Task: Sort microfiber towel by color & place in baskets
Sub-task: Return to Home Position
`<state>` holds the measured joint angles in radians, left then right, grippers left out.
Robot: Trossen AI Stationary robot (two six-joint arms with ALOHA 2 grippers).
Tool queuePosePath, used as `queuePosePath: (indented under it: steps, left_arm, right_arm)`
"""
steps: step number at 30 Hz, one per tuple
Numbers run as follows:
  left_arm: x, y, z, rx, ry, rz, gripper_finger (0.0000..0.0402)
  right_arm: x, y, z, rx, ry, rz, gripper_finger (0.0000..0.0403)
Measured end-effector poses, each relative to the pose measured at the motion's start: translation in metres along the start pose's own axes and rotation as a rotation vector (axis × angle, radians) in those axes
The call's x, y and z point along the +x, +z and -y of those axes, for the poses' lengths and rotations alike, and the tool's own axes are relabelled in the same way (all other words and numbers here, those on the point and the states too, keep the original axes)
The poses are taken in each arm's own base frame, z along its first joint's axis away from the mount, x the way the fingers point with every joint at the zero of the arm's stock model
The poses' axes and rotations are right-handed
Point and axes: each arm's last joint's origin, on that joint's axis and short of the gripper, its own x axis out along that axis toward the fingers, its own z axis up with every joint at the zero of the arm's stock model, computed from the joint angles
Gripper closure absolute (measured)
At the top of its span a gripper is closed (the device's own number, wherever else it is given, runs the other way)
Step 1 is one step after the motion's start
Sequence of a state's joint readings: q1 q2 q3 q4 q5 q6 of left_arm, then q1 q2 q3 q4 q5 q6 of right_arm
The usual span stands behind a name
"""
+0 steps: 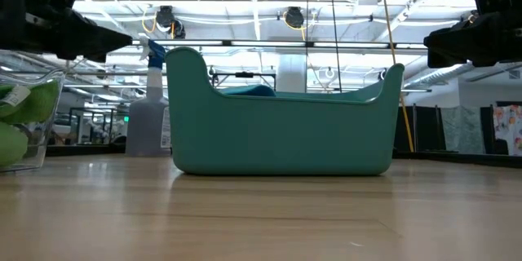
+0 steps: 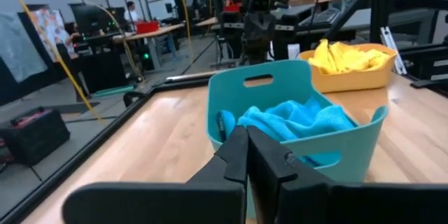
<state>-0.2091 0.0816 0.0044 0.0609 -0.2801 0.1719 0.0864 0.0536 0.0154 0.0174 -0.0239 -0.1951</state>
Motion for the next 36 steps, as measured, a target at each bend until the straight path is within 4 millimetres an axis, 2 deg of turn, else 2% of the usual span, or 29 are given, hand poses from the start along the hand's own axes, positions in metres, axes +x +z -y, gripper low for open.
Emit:
queuePosePath:
  steps: [19, 26, 36]
  left_arm:
    - [0.001, -0.005, -0.014, -0.011, -0.028, -0.016, 0.04]
    - [0.001, -0.005, -0.013, -0.064, -0.067, -0.015, 0.0401]
    - [-0.002, 0.0, -0.014, -0.054, -0.063, 0.047, 0.0401]
  right_arm:
    - [0.0, 0.0, 0.0, 0.0, 0.0, 0.0, 0.0403]
    - [0.0, 0.0, 0.0, 0.0, 0.0, 0.0, 0.0403]
    - [0.0, 0.0, 0.0, 0.0, -0.001, 0.0, 0.0403]
